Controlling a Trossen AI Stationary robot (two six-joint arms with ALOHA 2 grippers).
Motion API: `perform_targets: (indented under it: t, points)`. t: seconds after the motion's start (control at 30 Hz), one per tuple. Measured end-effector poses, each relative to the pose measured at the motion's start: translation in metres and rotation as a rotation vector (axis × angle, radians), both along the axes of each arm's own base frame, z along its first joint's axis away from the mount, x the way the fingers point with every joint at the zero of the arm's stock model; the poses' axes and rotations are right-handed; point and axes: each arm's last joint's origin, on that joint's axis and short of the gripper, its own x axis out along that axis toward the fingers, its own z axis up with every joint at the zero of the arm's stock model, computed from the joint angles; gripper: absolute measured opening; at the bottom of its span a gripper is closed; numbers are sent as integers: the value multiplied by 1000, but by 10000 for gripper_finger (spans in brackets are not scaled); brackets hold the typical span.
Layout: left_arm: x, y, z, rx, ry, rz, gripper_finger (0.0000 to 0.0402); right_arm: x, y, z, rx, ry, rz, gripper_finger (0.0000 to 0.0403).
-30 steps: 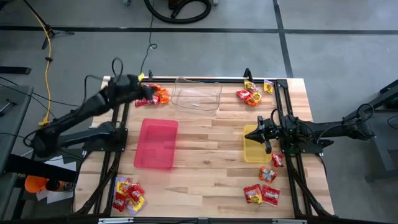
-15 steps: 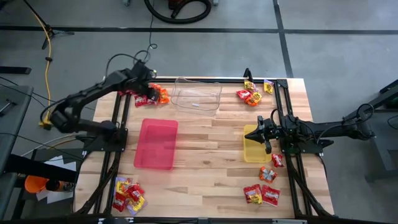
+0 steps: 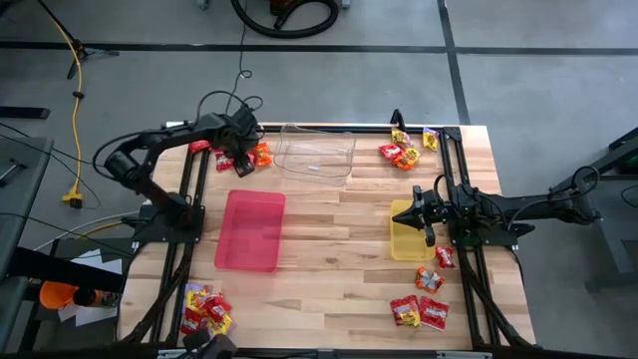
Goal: Sort candy
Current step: Put the red candy into the red bin
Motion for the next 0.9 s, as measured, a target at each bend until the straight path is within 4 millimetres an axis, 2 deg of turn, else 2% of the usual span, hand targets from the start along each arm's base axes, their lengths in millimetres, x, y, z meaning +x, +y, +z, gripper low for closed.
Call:
perform_targets:
  t: [0.17, 0.33, 0.43, 0.5, 0.57, 0.6, 0.77, 0.9]
  points:
    - [5, 6, -17, -12, 40, -22, 145, 0, 0, 0, 0, 0, -3, 0]
    - [8, 12, -30, 20, 95, 28, 143, 0, 0, 0, 0, 0, -3, 0]
    - [8, 11, -31, 11, 97, 34, 117, 0, 0, 0, 0, 0, -2, 0]
    - [8, 8, -26, 3, 77, 30, 77, 0, 0, 0, 0, 0, -3, 0]
    - [7, 4, -15, -7, 38, 31, 27, 0, 0, 0, 0, 0, -2, 0]
    - [6, 2, -8, -6, 10, 39, 14, 0, 0, 0, 0, 0, -2, 0]
    - [-2, -11, 46, 57, -144, 40, 3, 0, 0, 0, 0, 0, -1, 0]
    - [-9, -32, 93, 109, -360, 66, 1, 0, 0, 0, 1, 0, 3, 0]
